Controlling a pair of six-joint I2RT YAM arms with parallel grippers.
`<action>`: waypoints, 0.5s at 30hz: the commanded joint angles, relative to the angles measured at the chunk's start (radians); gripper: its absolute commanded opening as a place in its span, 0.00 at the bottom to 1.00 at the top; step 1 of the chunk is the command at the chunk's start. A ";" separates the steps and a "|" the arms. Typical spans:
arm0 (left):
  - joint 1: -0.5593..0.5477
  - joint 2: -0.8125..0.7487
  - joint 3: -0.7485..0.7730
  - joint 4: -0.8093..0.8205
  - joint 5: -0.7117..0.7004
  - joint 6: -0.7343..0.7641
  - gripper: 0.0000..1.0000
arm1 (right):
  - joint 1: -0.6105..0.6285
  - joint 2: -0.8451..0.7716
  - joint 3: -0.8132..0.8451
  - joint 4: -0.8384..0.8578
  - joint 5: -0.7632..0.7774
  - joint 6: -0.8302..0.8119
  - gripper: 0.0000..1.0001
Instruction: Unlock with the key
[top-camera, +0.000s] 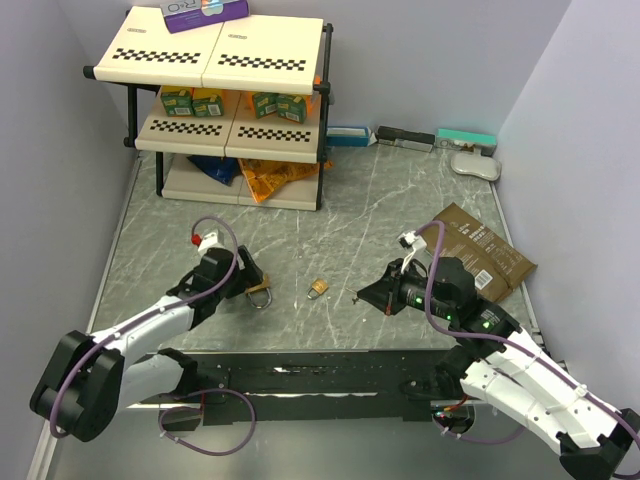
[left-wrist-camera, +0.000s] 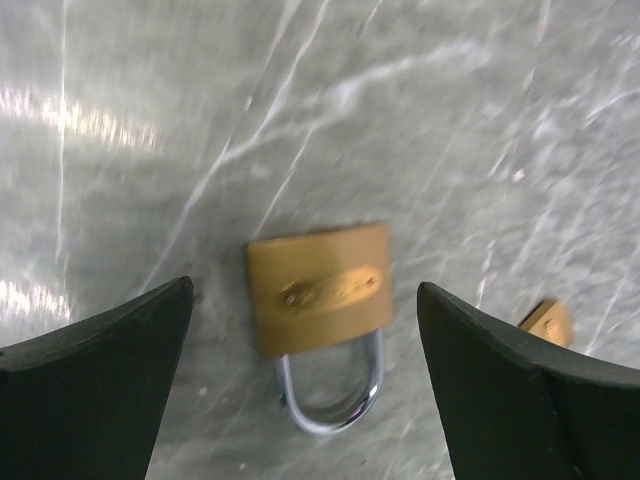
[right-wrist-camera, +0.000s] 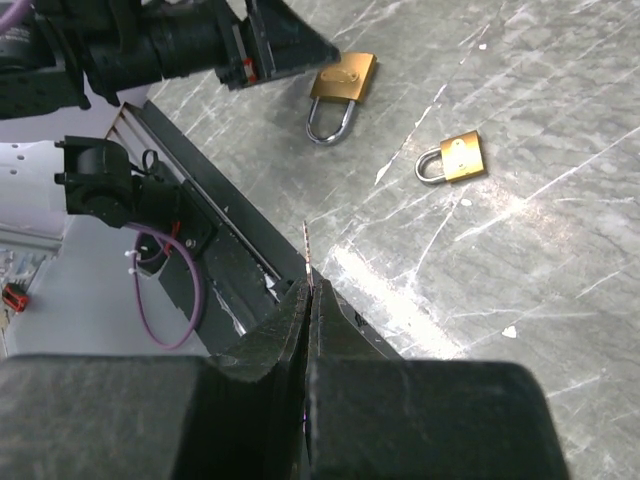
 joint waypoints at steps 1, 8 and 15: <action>0.004 -0.027 -0.016 0.063 0.042 -0.034 0.99 | 0.010 -0.004 -0.007 0.025 0.007 0.011 0.00; 0.004 0.072 0.007 0.135 0.113 -0.006 0.98 | 0.010 0.002 -0.007 0.023 0.010 0.013 0.00; -0.001 0.201 0.035 0.200 0.171 0.004 0.93 | 0.012 -0.005 0.001 0.022 0.014 0.011 0.00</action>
